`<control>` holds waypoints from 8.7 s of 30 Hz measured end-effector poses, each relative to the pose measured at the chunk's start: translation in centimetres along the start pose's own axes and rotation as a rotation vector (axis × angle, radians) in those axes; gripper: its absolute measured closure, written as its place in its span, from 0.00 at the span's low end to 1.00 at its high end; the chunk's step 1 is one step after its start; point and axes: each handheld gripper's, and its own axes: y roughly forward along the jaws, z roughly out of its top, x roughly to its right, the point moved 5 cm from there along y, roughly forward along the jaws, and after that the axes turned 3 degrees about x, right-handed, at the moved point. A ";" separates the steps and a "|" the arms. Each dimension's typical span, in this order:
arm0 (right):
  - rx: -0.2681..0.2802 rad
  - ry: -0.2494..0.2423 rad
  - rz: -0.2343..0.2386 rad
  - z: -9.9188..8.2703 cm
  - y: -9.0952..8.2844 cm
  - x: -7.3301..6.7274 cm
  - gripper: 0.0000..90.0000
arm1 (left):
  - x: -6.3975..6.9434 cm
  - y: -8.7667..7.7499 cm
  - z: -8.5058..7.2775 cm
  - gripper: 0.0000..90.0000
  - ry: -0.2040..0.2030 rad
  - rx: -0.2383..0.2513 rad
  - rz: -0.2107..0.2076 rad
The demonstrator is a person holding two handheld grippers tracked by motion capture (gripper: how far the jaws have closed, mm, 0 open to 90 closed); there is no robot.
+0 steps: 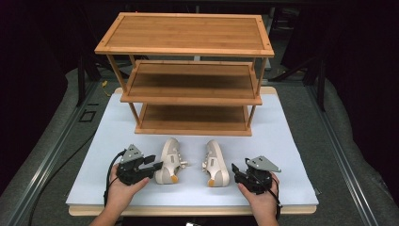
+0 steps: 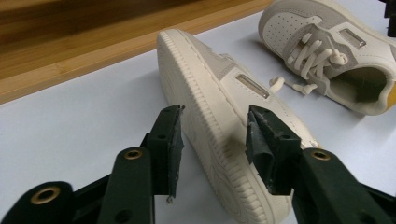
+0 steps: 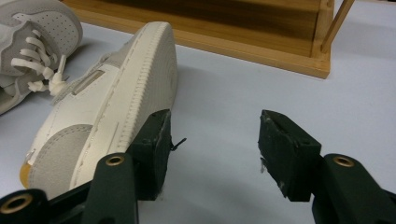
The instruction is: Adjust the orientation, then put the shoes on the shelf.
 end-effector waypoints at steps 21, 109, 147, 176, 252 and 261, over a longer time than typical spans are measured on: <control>-0.004 0.054 0.004 -0.2 0.1 0.9 0.49 | 1.2 -0.2 0.1 0.97 0.066 -0.022 -0.026; 0.053 0.137 0.037 0.4 -0.9 1.1 0.62 | -3.8 -2.1 -1.3 0.49 -0.190 0.076 0.017; -0.036 0.099 0.062 0.0 2.6 0.1 0.64 | -3.7 1.1 -1.7 0.62 -0.175 0.017 0.105; -0.070 0.150 0.100 1.5 3.9 -4.0 0.73 | 1.2 5.3 0.9 0.66 -0.171 0.003 0.017; 0.035 0.216 0.154 0.6 3.1 -7.8 0.57 | 4.2 5.2 -0.7 0.59 -0.279 0.109 -0.039; 0.035 0.270 0.122 -0.1 4.0 -7.5 0.61 | 4.0 5.9 -1.0 0.59 -0.288 0.128 -0.015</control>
